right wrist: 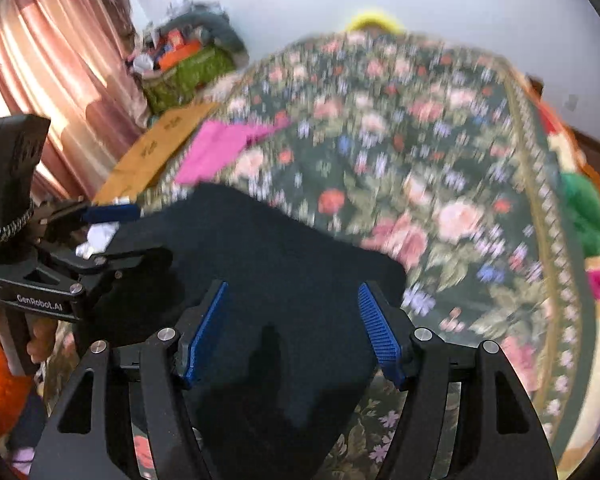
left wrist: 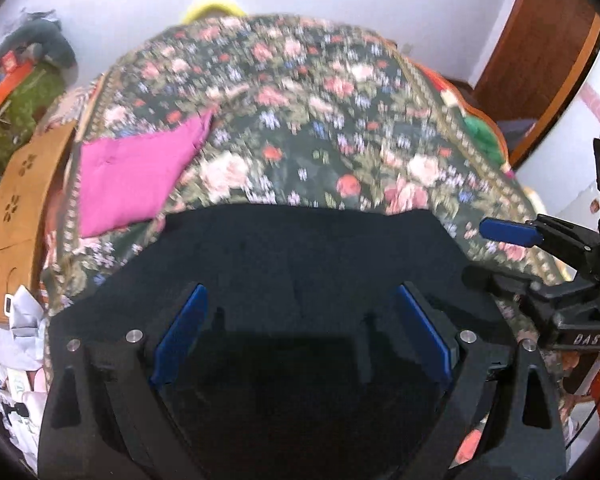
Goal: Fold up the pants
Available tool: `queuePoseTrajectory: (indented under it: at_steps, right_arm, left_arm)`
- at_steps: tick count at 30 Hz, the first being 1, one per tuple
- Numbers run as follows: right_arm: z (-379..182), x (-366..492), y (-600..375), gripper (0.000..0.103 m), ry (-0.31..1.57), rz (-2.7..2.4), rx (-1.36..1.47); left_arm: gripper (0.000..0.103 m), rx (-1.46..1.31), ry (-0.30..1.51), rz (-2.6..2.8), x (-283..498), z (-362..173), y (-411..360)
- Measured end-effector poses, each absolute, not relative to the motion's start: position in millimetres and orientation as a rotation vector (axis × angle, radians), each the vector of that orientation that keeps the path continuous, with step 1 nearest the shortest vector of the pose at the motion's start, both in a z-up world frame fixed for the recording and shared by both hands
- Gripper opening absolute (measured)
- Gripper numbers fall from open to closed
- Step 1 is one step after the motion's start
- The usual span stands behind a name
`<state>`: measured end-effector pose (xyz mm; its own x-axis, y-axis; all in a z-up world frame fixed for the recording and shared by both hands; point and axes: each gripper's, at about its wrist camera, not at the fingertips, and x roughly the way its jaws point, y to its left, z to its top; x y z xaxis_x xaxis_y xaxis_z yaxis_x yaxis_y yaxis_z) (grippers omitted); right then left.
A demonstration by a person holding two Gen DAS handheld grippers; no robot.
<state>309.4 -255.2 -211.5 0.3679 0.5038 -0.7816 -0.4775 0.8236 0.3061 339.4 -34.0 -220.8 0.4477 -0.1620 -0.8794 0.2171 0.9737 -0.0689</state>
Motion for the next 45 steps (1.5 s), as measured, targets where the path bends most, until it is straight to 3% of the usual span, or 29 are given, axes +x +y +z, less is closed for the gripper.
queuePoseTrajectory:
  at_steps: [6,9,19,32,45]
  right_arm:
    - [-256,305,-257,0.063,1.149,0.639,0.031]
    - [-257,293,-264,0.066,1.125,0.641,0.042]
    - [-253,271,-284,0.067,1.138,0.605,0.087]
    - [-223,238,-292,0.067,1.053,0.523,0.049]
    - [-155,226,-233,0.072,0.847,0.607,0.006]
  left_arm:
    - [0.096,0.131,1.205,-0.213,341,-269,-39]
    - [0.101,0.142,1.178,-0.204,332,-268,-36]
    - [0.102,0.105,1.165,-0.171,305,-260,-19]
    - [0.101,-0.01,1.127,-0.113,261,-234,20]
    - [0.101,-0.185,0.86,0.065,206,-163,108]
